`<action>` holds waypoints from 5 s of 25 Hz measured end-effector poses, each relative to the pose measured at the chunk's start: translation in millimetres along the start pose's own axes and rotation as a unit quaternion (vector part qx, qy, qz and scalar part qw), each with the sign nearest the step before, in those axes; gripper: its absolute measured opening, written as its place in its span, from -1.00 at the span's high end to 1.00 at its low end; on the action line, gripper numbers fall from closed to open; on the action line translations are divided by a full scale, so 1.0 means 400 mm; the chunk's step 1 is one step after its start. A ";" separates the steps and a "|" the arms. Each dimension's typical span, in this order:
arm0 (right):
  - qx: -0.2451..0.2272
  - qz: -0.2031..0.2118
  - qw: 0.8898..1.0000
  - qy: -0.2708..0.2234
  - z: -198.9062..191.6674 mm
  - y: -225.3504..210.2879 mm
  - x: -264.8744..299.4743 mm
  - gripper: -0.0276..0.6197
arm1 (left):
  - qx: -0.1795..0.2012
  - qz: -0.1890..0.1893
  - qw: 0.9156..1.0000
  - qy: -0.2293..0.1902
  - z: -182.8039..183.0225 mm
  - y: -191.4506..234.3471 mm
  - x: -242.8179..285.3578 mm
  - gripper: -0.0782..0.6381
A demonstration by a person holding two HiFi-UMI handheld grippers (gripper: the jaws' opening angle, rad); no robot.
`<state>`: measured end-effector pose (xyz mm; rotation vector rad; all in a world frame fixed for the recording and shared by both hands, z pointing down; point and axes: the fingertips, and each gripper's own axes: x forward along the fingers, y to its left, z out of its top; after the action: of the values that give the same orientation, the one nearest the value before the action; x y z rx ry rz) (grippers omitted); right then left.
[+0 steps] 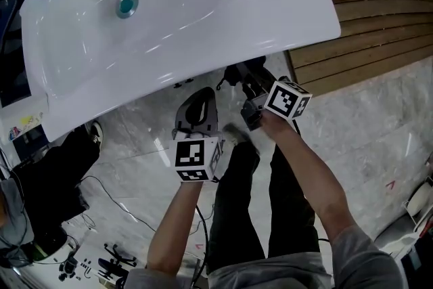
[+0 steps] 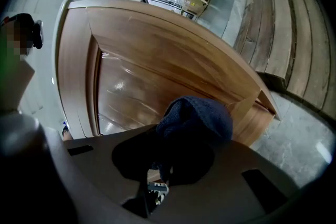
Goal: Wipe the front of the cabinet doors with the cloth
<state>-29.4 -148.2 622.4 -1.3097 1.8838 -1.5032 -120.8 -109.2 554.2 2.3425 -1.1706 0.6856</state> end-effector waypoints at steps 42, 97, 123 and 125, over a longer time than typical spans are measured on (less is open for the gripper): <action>-0.048 0.112 0.993 -0.002 0.124 0.370 -0.122 0.79 | -0.019 0.055 0.997 -0.045 0.108 -0.086 -0.190 0.76; -0.025 0.054 0.994 0.090 -0.202 0.192 -0.100 0.79 | -0.085 0.102 0.991 -0.032 -0.097 0.031 -0.233 0.76; -0.001 -0.008 0.998 0.069 -0.287 -0.021 0.116 0.79 | -0.067 0.084 0.994 -0.021 -0.182 0.180 -0.131 0.76; 0.000 -0.005 0.998 0.067 -0.285 -0.027 0.132 0.79 | -0.064 0.085 0.994 -0.021 -0.188 0.186 -0.123 0.76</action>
<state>-138.2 -131.3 683.8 -1.2478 1.9604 -1.6328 -225.4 -77.2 595.1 2.1791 -1.4011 0.6014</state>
